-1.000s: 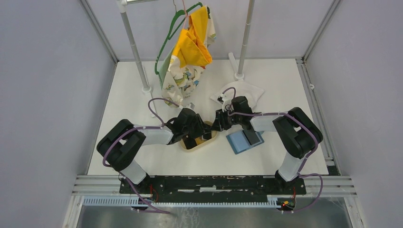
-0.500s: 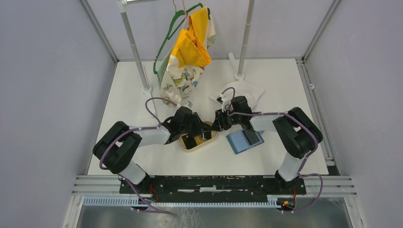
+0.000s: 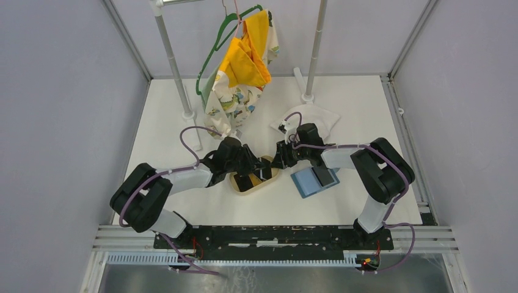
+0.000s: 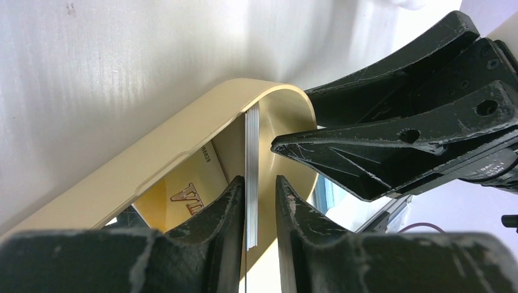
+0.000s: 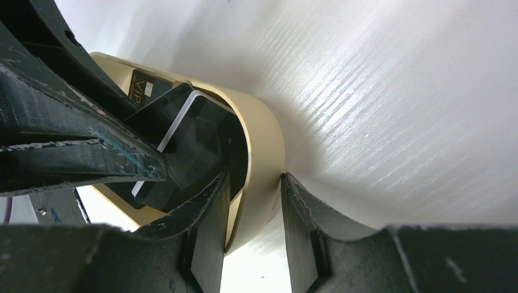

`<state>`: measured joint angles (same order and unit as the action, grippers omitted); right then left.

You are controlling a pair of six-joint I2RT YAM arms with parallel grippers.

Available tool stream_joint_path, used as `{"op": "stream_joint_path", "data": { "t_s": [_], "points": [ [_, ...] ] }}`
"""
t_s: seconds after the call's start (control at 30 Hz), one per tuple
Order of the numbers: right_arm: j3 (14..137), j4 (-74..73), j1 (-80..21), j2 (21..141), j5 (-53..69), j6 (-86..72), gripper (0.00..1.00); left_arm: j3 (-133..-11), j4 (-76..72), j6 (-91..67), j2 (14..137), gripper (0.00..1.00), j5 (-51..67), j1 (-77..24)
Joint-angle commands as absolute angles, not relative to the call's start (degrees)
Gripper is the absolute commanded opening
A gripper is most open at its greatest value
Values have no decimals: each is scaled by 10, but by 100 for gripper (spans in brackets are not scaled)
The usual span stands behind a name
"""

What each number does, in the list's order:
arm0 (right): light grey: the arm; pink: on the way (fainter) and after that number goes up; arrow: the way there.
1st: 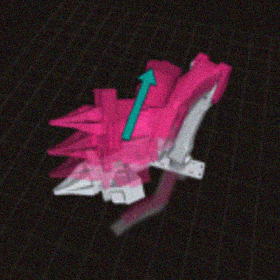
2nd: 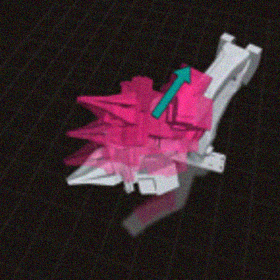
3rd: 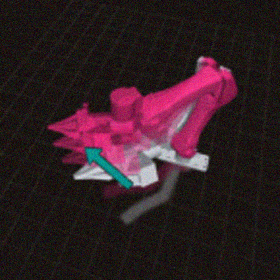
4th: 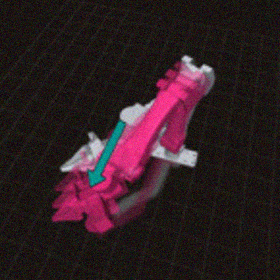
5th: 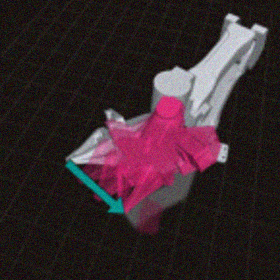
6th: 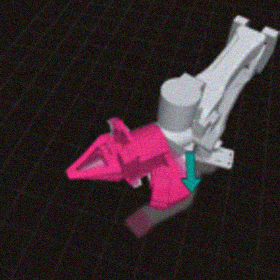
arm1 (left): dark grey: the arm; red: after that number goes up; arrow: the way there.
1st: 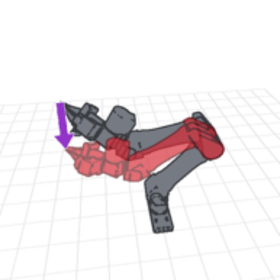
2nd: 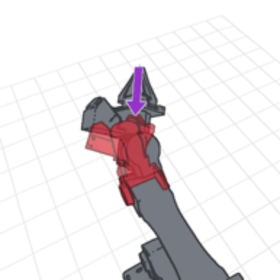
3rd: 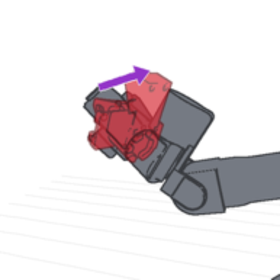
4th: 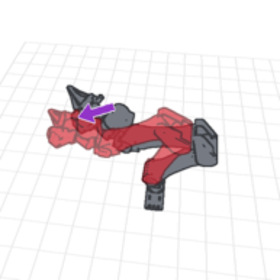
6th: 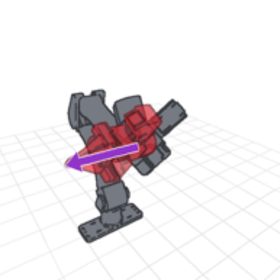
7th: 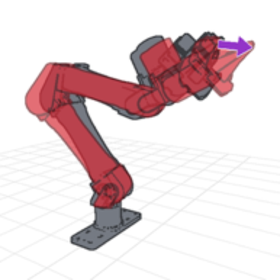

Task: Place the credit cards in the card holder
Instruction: Pick up the credit card from the storage box.

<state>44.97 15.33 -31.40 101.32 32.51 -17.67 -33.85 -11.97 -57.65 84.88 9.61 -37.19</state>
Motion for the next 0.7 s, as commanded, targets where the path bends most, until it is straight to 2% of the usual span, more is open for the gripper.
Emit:
{"op": "stream_joint_path", "data": {
  "t_s": [0.0,0.13,0.37,0.67],
  "points": [
    [467,147,-316,1012,315,-163,42,-332,-111,-563,817,30,102,-365],
    [467,145,-316,1010,315,-161,42,-330,-92,-556,809,24,92,-364],
    [468,143,-316,1009,314,-159,42,-330,-57,-542,794,22,71,-363],
    [469,138,-317,997,313,-143,43,-335,-6,-519,770,3,43,-363]
  ]
}}
